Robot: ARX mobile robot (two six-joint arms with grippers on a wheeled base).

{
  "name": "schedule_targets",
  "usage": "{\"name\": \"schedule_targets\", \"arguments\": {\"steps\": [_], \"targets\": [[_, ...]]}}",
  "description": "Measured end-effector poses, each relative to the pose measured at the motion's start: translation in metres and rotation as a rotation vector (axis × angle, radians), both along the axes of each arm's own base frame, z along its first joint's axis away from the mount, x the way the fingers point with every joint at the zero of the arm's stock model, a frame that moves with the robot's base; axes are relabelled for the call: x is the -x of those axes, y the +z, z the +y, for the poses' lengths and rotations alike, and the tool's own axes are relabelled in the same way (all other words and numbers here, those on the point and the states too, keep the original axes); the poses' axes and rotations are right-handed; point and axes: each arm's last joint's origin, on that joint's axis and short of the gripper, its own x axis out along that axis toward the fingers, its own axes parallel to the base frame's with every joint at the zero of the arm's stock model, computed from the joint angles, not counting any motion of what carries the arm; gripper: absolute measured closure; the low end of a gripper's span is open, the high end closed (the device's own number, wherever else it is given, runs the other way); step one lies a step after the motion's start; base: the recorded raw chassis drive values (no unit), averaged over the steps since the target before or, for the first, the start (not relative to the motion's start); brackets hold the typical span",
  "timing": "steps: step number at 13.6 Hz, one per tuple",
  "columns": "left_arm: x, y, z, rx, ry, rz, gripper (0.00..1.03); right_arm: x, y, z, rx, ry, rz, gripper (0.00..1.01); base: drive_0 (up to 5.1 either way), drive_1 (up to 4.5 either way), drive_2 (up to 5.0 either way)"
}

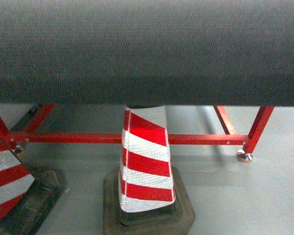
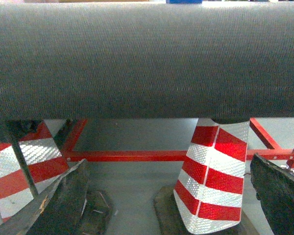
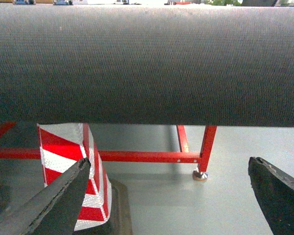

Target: Pick blue part to blue bin on bottom shelf

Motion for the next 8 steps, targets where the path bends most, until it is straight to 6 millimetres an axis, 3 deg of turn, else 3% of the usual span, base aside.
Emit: {"name": "schedule_targets", "arguments": {"steps": [8], "targets": [[0.0000,0.0000,0.0000,-0.008,0.000,0.000,0.05,0.0000,0.0000,0.0000,0.000,0.000,0.000,0.03,0.0,0.00,0.0]]}}
